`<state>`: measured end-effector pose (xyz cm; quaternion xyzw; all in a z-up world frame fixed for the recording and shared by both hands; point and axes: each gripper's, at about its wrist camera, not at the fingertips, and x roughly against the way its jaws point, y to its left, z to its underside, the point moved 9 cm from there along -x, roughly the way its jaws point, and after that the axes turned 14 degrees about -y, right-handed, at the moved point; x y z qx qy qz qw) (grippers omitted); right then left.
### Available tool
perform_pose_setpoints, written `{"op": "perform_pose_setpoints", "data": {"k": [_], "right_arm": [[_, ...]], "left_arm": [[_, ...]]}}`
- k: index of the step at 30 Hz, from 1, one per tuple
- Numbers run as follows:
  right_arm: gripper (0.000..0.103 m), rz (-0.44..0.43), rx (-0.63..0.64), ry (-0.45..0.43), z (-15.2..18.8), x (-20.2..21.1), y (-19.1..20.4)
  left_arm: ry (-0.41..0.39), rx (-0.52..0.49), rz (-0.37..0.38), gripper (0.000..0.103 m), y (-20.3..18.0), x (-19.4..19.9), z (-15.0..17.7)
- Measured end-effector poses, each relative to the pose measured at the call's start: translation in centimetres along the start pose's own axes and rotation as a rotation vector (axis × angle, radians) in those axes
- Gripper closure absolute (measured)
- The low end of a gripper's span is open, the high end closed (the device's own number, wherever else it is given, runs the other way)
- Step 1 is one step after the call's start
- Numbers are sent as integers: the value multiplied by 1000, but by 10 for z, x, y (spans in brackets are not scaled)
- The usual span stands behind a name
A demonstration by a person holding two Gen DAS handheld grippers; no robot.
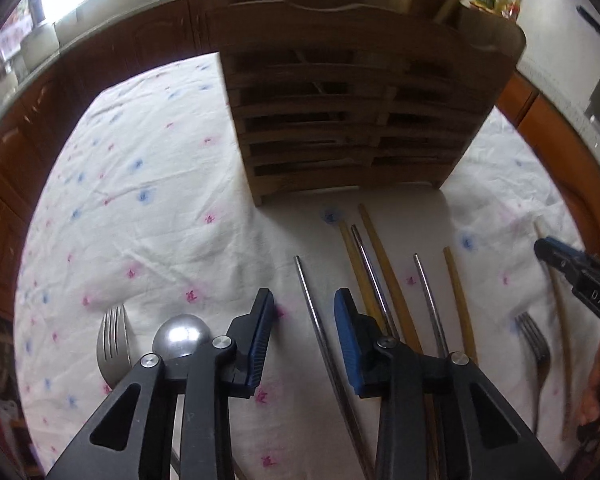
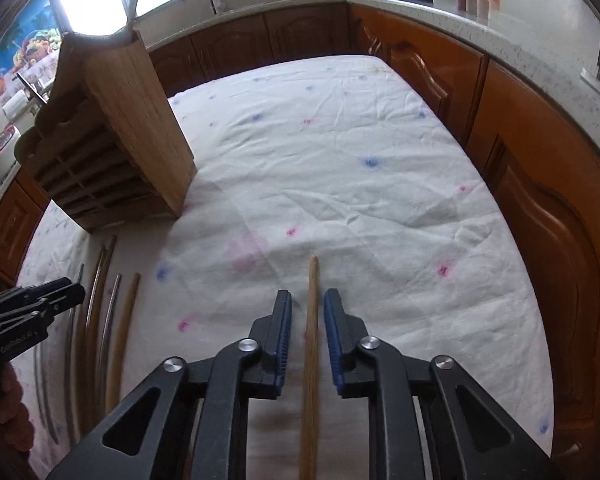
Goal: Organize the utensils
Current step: 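Grasp another metal chopstick with the left tool while the right tool grasps a wooden chopstick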
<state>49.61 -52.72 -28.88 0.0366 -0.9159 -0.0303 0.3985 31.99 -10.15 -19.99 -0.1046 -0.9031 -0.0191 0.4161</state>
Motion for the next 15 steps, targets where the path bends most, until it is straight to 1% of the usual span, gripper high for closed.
{"op": "perform_pose_setpoints", "data": {"k": [1,2,3,4,5,7,11,15], "right_arm": [[88,4,7,-3,-1,0,0],[91,10,9,-3,-2,-1,0],[93,13,11,-4,-2,-1,0],[96,15,14,-5,-2,-1,0],[97,15,17,-6,-2,-1,1],[98,8,17,-5,-2,-1,2],[98,-40,-12,-5,-4,2,7],[98,-68,-20,-46,-12,19,15]], "left_arm": [[-3,-15,-8,76,-3,-1,0],[-6,-26,-9,83,-6,-3,0],[-7,-33,-5,87,-10,-4,0],[-8,-39,-2,94,-13,-5,0],[-8,-42,1,97,-16,-6,0],[-10,-44,0,98,-19,-7,1],[-2,37,70,99,-15,0,3],[-27,77,111,99,-8,18,0]]}}
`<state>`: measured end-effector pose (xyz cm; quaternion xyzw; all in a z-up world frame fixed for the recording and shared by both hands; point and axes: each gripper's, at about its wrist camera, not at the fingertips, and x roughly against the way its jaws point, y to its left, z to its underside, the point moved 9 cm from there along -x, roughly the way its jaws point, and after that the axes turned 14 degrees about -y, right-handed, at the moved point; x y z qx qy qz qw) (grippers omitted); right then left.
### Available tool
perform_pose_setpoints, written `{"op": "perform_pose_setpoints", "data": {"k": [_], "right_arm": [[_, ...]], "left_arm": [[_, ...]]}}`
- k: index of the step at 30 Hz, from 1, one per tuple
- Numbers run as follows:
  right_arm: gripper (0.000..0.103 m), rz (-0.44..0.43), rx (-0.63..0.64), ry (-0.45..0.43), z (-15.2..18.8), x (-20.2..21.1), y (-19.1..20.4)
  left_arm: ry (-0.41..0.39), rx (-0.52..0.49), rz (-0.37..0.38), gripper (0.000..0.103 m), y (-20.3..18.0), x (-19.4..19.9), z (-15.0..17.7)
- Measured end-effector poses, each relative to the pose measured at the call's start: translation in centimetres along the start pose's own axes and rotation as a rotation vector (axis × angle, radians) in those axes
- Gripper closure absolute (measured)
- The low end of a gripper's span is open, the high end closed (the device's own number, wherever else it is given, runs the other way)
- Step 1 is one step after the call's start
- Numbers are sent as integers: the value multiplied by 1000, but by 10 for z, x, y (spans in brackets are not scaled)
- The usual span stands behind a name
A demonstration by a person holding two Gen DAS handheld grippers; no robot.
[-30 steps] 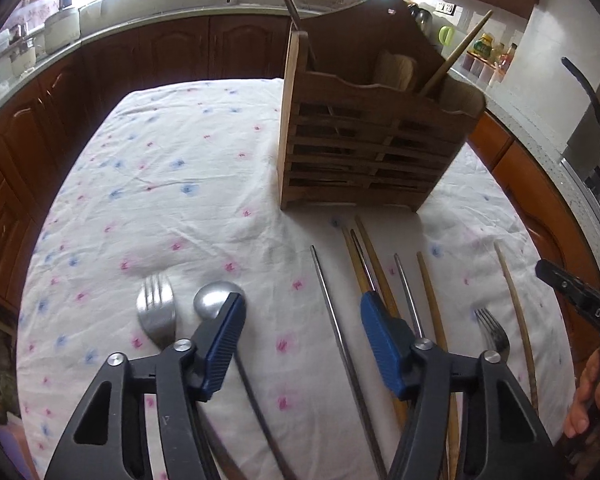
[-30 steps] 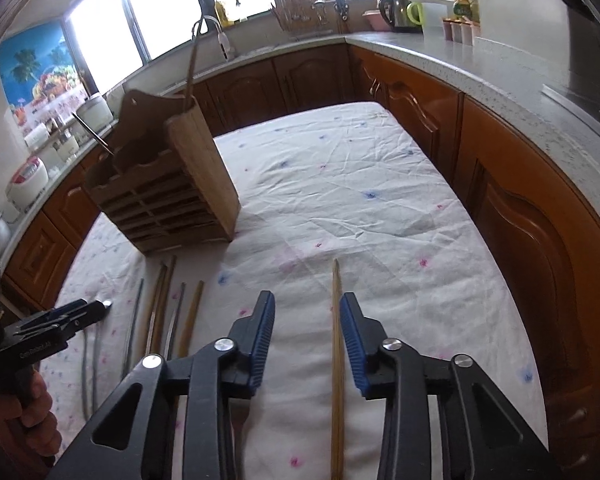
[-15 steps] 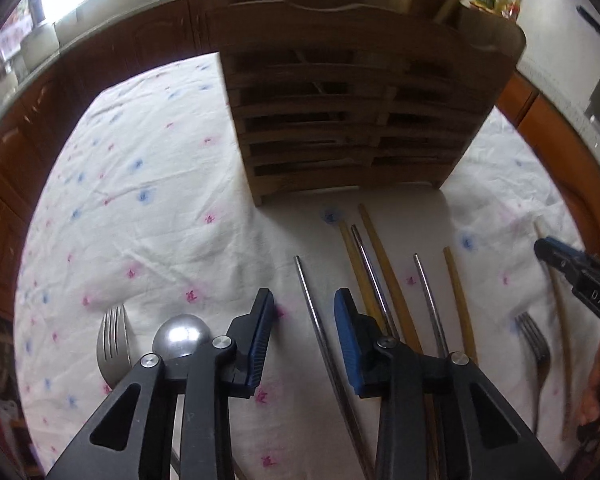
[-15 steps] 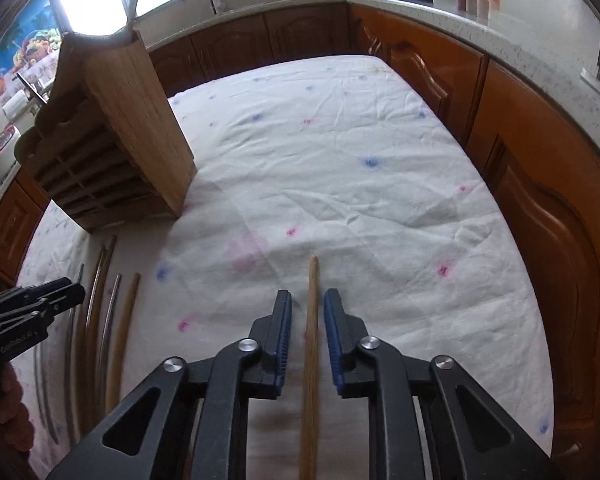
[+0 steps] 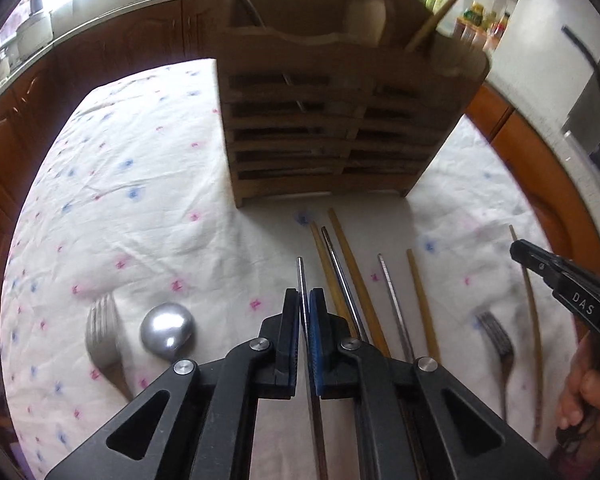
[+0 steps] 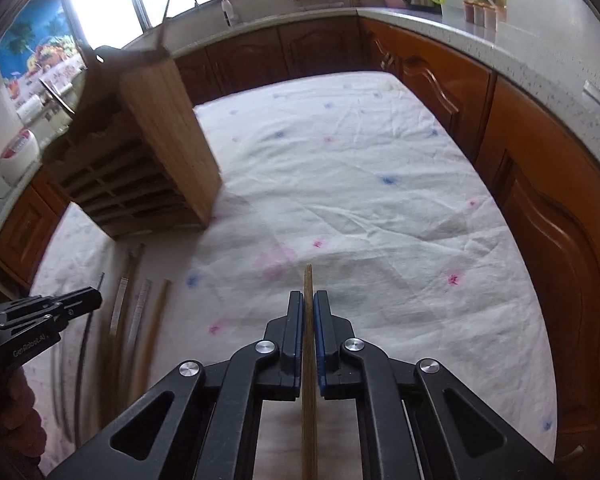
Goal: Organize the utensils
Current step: 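Grasp another metal chopstick with the left tool while the right tool grasps a wooden chopstick, then carry both chopsticks up and insert them into the wooden holder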
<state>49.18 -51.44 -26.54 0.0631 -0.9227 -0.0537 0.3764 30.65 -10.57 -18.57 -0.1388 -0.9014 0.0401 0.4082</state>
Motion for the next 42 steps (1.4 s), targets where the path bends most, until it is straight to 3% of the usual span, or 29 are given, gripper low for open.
{"op": "perform_pose_setpoints", "data": {"k": [11,24,42], "right_arm": [[98,-86,-15,-140,-37,61,28],[98,-99,10,-258,-64,115,43],[98,-119,26,-367,-97,146,61]], "left_arm": [[-142,39,80,100,7,84,-18],[-261,35,128,100,12,169,-16],[-362,31,140,100,22,209,-36]]}}
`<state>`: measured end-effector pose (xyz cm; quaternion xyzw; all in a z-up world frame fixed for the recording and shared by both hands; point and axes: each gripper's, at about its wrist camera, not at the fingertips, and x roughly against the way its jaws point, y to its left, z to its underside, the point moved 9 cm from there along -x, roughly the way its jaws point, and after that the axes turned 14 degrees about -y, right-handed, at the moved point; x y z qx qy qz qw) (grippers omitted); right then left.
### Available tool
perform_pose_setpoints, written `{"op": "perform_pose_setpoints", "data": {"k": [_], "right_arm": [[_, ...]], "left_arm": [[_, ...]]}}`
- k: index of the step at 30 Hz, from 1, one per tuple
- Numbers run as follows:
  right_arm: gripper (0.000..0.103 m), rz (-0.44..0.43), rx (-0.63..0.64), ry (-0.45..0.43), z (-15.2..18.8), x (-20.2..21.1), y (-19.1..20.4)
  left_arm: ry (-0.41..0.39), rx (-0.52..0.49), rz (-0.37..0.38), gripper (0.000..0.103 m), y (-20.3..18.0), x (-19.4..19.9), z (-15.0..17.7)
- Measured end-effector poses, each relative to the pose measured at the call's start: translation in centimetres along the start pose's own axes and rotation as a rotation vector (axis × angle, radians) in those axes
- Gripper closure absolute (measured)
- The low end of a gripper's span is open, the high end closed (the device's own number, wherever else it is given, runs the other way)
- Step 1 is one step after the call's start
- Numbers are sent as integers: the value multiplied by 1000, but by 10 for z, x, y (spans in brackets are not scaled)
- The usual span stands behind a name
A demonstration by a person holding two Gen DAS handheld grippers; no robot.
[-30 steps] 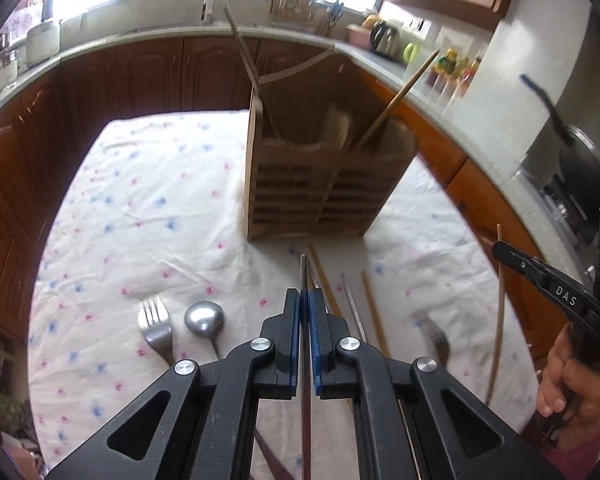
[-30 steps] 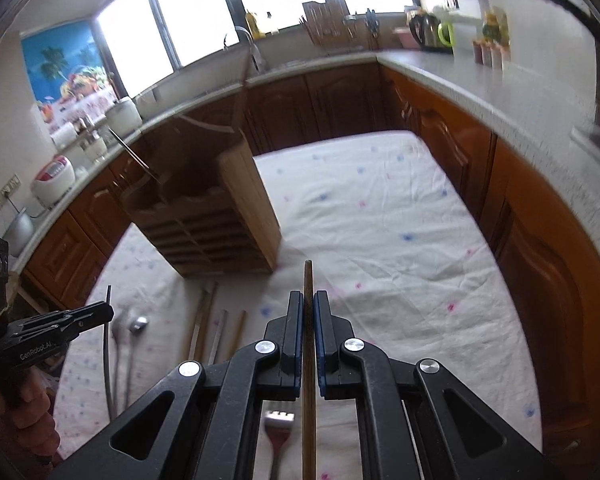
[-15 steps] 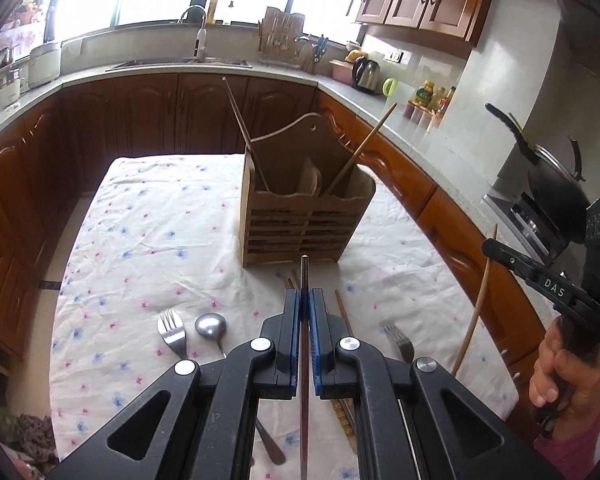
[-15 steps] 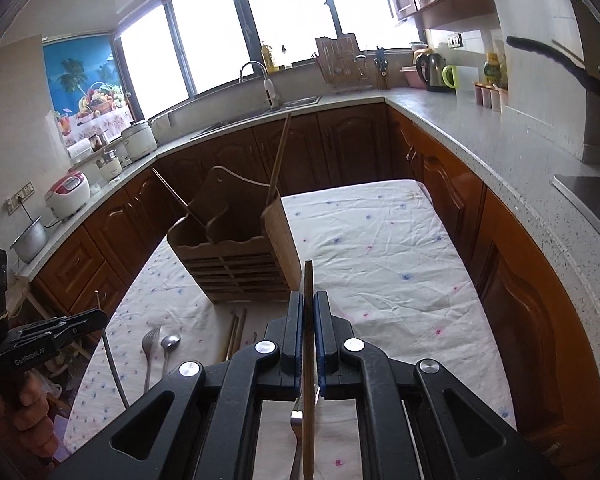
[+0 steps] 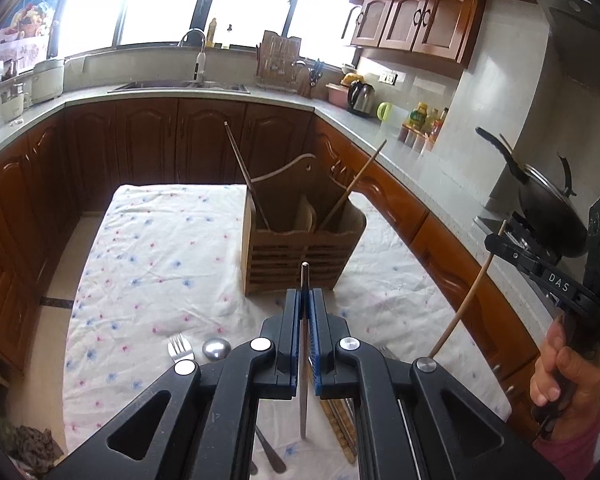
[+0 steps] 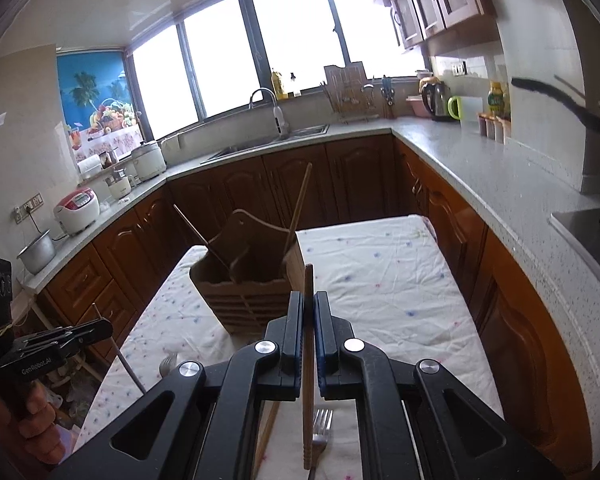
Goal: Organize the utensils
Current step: 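Carry both chopsticks up and insert them into the wooden holder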
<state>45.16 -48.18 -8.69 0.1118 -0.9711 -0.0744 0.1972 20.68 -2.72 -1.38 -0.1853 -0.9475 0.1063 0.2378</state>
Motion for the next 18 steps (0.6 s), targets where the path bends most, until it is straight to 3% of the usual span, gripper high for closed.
{"op": "perform_pose_setpoints", "data": {"k": [7,18], "right_arm": [[98,-16,-6,-62,-28,-5,11],[98,-52,-39,-179,-97,-35,33]], "left_arm": [[-71,-3,3,100,1,4,-31],[-245,-46,-5,100,-2,0,-114]]}}
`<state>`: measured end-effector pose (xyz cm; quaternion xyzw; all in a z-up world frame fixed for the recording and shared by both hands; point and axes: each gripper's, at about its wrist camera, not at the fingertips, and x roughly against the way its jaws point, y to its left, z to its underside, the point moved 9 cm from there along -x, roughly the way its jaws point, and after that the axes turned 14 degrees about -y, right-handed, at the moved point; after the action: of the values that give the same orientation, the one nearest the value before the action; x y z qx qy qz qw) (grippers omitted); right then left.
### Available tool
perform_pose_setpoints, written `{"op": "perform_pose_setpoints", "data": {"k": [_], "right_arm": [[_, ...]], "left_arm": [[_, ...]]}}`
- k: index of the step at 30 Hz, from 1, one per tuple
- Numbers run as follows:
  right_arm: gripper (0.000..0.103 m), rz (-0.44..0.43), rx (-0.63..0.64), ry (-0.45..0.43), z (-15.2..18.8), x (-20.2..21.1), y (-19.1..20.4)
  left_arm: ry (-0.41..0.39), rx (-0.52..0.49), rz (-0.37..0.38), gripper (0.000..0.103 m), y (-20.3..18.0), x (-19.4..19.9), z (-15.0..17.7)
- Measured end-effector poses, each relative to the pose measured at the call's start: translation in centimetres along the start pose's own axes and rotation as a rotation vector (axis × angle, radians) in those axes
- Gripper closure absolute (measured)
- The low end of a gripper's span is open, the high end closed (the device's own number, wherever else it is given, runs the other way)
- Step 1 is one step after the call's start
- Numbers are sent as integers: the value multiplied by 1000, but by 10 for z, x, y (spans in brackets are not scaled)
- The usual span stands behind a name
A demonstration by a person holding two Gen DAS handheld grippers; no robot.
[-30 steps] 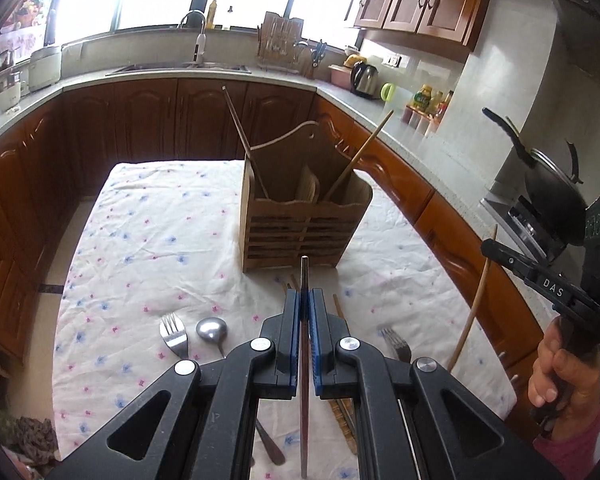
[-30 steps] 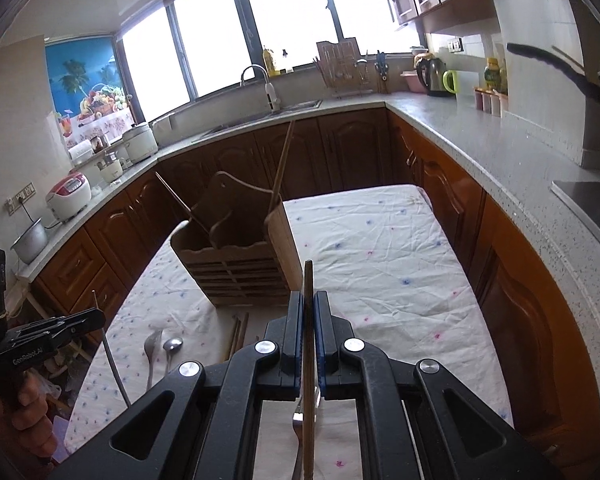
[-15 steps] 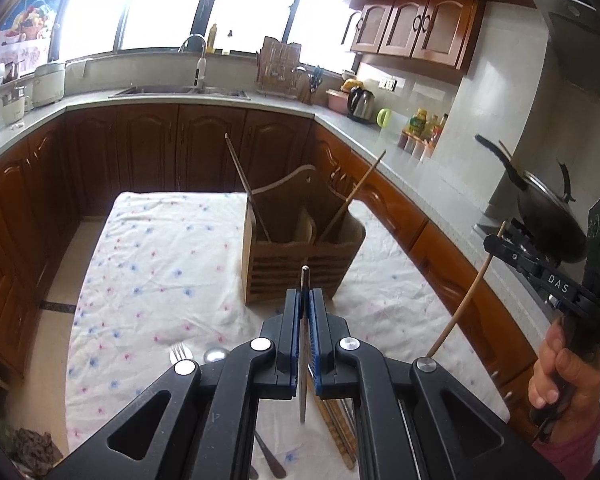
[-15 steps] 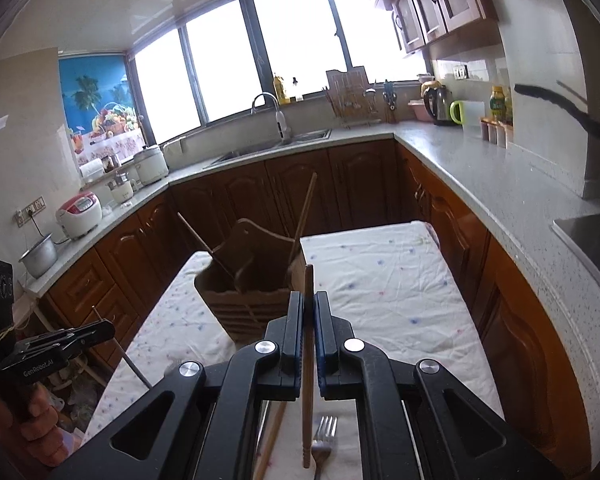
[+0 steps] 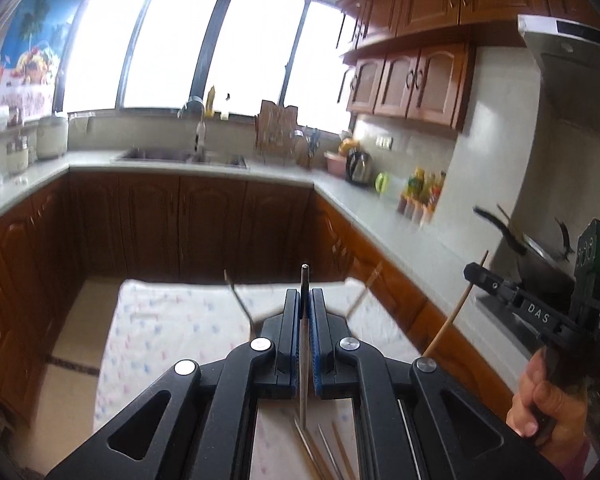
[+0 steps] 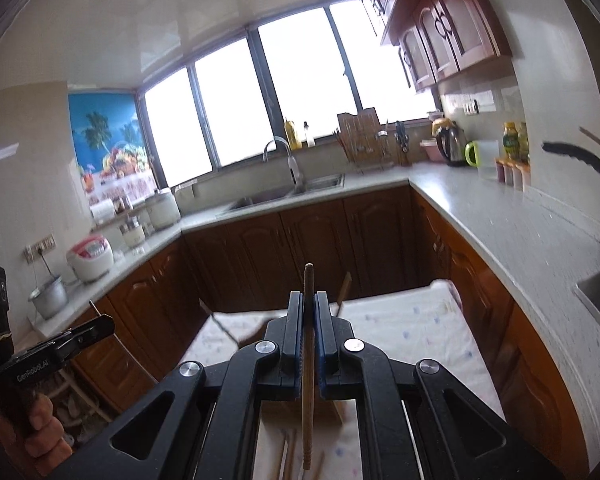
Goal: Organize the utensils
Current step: 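Carry both chopsticks up and insert them into the wooden holder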
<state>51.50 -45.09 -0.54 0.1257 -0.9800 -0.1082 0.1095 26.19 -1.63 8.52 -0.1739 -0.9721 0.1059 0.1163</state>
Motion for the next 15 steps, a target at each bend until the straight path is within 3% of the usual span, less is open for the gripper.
{"op": "perform_pose_setpoints", "data": {"k": [7,15], "right_arm": [[98,6,-38,-75,-32,-35,0],[98,54,-75,-52,-11,-78,-23]], "left_arm": [[-66,23,-39,100,17,-36,-23],[-55,60,-110,100,31,-97,17]]}}
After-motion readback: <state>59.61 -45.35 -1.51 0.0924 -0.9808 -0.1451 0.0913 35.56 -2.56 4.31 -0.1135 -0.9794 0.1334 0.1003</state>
